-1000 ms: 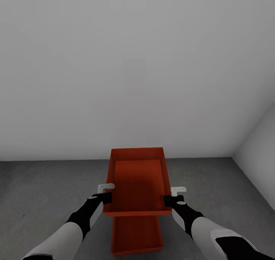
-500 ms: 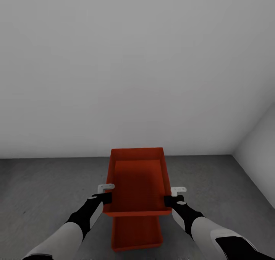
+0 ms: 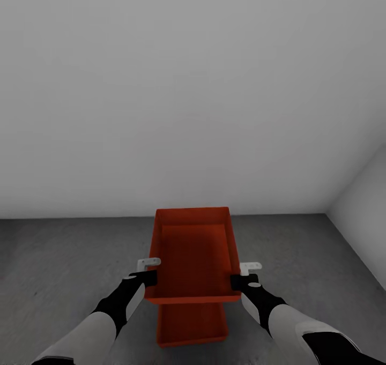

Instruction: Move the two storage containers from the living room to the garage. In the garage, place one container on the floor and stack the other container on top of it (either order is fine).

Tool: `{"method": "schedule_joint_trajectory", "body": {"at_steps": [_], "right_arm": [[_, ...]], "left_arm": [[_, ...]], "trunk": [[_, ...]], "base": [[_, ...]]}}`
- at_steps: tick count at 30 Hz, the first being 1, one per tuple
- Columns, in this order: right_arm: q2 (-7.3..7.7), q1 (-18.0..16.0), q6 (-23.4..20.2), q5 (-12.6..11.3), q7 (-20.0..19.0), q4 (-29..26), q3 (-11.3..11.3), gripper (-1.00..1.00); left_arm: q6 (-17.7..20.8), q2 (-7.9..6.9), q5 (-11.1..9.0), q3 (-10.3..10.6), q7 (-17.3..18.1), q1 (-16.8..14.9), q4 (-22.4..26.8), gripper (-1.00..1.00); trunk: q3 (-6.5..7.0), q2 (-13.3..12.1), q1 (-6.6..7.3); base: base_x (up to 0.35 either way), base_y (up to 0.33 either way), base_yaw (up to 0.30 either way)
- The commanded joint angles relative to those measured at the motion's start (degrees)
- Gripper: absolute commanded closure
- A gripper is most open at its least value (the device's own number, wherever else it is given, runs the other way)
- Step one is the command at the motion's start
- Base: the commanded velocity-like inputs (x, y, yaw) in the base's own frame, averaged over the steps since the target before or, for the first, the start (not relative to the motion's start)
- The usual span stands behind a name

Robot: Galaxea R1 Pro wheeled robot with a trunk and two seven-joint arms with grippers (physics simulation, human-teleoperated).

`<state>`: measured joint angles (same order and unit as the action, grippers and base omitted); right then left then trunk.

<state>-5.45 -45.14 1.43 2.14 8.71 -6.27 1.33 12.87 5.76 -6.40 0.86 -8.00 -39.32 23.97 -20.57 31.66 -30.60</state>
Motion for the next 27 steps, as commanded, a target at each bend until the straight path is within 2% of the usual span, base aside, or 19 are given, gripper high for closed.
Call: {"method": "schedule_joint_trajectory", "body": {"at_steps": [1,27], "right_arm": [[2.02,-0.04,0.15,0.06,1.31,0.2,-1.55,1.0],[2.02,-0.04,0.24,0.06,1.31,0.2,-1.59,1.0]], "left_arm": [[0.41,-0.05,0.95,-0.59,-3.51,-0.05,0.35,1.0],[0.41,-0.05,0.95,-0.59,-3.51,-0.05,0.38,1.0]], "trunk": [[-0.17,0.08,-0.02],[-2.58,0.08,-0.02]], "base": [[0.0,0.0,0.0],[0.0,0.0,0.0]]}}
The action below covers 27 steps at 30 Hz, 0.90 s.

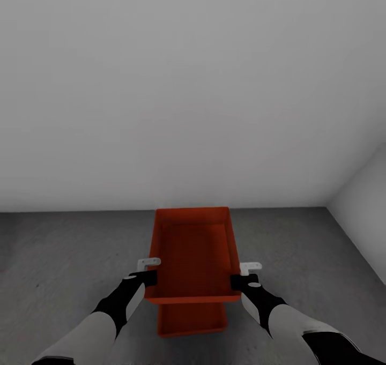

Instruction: Move the two storage containers from the living room to the garage. In the garage, place one container on the floor and stack the other container on top of it (either order is fine).

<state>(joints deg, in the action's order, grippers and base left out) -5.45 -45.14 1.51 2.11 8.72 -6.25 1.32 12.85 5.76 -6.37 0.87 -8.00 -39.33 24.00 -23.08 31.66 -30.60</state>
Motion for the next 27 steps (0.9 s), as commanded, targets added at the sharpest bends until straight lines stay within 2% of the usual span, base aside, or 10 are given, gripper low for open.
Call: {"method": "schedule_joint_trajectory", "body": {"at_steps": [1,13,27], "right_arm": [[2.02,-0.03,0.16,0.08,1.3,0.19,-1.59,1.0],[2.05,-0.03,0.39,0.08,1.3,0.19,-1.5,1.0],[2.09,-0.03,0.73,0.08,1.3,0.19,-1.54,1.0]], "left_arm": [[0.42,-0.05,0.92,-0.6,-3.51,-0.05,0.34,1.0],[0.42,-0.05,0.92,-0.6,-3.51,-0.05,0.34,1.0],[0.42,-0.05,0.92,-0.6,-3.51,-0.05,0.4,1.0]], "trunk": [[-0.17,0.08,-0.01],[-1.24,0.08,-0.01],[-1.35,0.08,-0.01]], "base": [[0.0,0.0,0.0],[0.0,0.0,0.0],[0.0,0.0,0.0]]}}
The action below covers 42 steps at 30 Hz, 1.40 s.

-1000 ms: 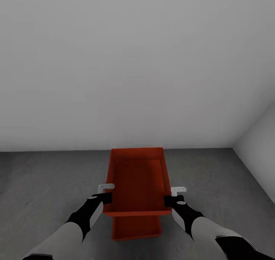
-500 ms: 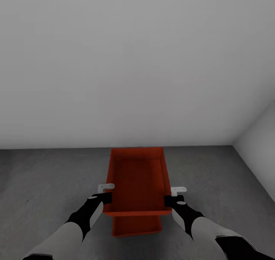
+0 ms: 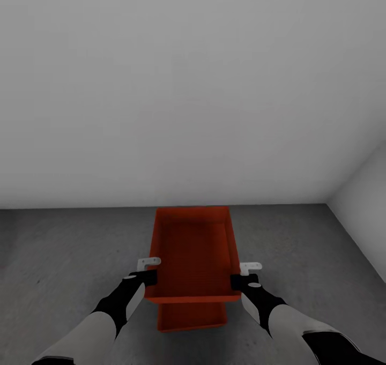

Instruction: Move the two storage containers from the living room to the garage. In the garage, place one container on the floor and stack the other container on top of it (either order is fine).

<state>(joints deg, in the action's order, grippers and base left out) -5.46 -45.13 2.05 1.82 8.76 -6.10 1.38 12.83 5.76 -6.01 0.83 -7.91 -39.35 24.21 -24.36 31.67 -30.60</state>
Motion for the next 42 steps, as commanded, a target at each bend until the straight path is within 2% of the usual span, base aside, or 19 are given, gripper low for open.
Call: {"method": "schedule_joint_trajectory", "body": {"at_steps": [1,34,42], "right_arm": [[2.11,-0.04,0.23,0.38,1.26,0.04,-1.58,1.0],[2.03,-0.04,0.33,0.47,1.26,0.04,-1.55,1.0],[1.95,-0.04,0.33,0.47,1.33,0.04,-1.55,1.0]], "left_arm": [[0.44,-0.05,0.57,-0.57,-3.61,-0.03,0.2,1.0],[0.44,0.1,0.57,-0.57,-3.63,-0.03,0.32,1.0],[0.44,0.15,0.57,-0.57,-3.69,-0.03,0.32,1.0]], "trunk": [[-0.07,0.07,-0.02],[-0.07,0.07,-0.02],[-0.07,0.07,-0.02]], "base": [[0.0,0.0,0.0],[-0.018,0.0,0.0],[-0.193,0.0,0.0]]}}
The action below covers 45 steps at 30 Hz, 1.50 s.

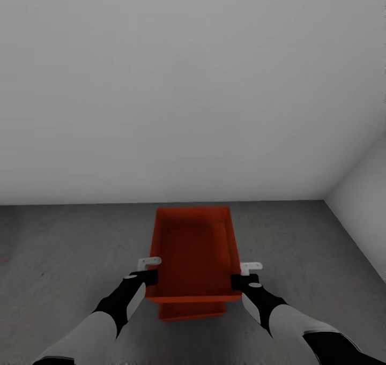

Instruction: Move the two storage containers from the living room to the garage. In the garage, place one container on the floor and stack the other container on top of it (either order is fine).

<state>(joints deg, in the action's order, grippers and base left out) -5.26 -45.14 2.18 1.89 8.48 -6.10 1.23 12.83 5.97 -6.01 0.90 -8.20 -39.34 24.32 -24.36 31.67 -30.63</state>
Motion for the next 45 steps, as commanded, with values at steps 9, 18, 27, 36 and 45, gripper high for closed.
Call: {"method": "schedule_joint_trajectory", "body": {"at_steps": [9,18,27,36,45], "right_arm": [[1.75,-0.04,-0.08,0.4,1.63,0.03,-1.41,1.0],[1.84,-0.04,-0.08,0.39,1.63,0.03,-1.46,1.0],[1.92,-0.04,0.15,0.4,1.63,0.03,-1.43,1.0],[1.89,-0.04,0.16,0.4,1.63,0.03,-1.41,1.0],[1.92,-0.04,0.28,0.4,1.63,0.03,-1.41,1.0]], "left_arm": [[0.44,-0.08,0.57,-0.64,-3.31,-0.03,0.19,1.0],[0.44,-0.08,0.57,-0.64,-3.31,-0.03,0.2,1.0],[0.44,-0.08,0.57,-0.61,-3.31,-0.03,0.2,1.0],[0.44,-0.08,0.57,-0.55,-3.31,-0.03,0.2,1.0],[0.44,-0.08,0.57,-0.55,-3.31,-0.03,0.2,1.0]], "trunk": [[-0.07,0.08,0.01],[-0.07,0.08,0.01],[-0.07,0.08,0.01],[-0.07,0.08,0.01],[-0.07,0.08,0.01]], "base": [[-0.136,0.0,0.002],[-0.001,0.0,0.249],[0.0,0.0,0.077],[0.0,0.0,0.001],[0.0,0.0,0.0]]}}
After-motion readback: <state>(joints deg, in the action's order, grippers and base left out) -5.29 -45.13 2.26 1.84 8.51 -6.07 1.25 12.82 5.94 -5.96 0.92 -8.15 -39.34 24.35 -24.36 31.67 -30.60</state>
